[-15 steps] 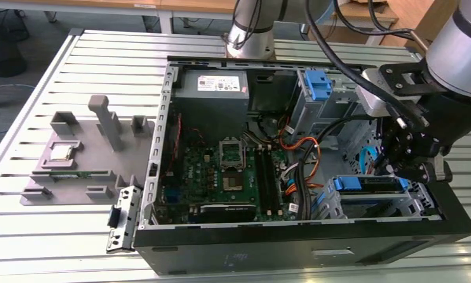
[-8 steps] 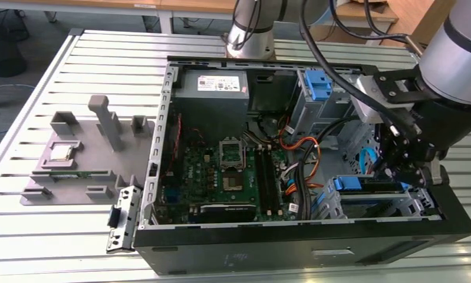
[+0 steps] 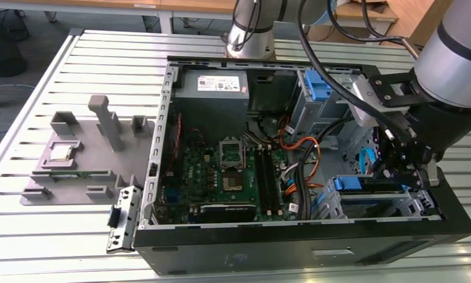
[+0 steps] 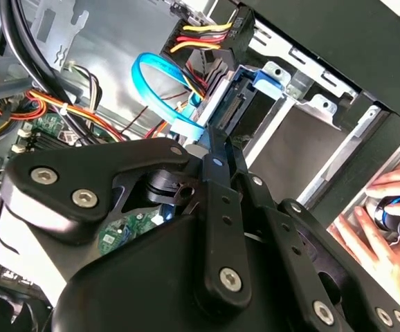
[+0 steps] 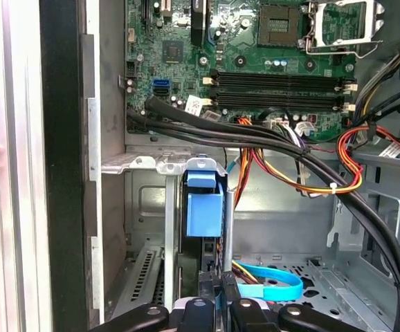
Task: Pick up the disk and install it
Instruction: 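Insert the first disk wire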
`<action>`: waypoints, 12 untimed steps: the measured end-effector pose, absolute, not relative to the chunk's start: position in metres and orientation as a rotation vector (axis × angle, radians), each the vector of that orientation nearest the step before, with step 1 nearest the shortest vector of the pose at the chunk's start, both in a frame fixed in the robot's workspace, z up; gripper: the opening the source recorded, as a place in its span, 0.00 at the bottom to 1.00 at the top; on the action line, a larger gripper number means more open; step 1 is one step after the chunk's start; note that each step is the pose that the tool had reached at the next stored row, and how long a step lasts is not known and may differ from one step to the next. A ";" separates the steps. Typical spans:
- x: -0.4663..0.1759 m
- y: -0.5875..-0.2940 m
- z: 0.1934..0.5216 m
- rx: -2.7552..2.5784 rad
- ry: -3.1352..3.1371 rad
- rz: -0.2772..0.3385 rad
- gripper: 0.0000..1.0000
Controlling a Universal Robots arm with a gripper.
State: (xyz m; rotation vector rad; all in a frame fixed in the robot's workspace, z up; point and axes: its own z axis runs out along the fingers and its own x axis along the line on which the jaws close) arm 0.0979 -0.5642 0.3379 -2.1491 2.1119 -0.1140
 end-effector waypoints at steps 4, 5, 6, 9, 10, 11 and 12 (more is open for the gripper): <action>0.097 -0.564 0.337 -2.149 2.111 -0.115 0.16; 0.096 -0.564 0.337 -2.148 2.111 -0.115 0.16; 0.095 -0.564 0.337 -2.148 2.111 -0.116 0.16; 0.095 -0.564 0.335 -2.148 2.110 -0.117 0.16; 0.095 -0.564 0.334 -2.147 2.109 -0.118 0.16; 0.095 -0.564 0.334 -2.147 2.109 -0.118 0.16; 0.095 -0.564 0.334 -2.148 2.109 -0.119 0.16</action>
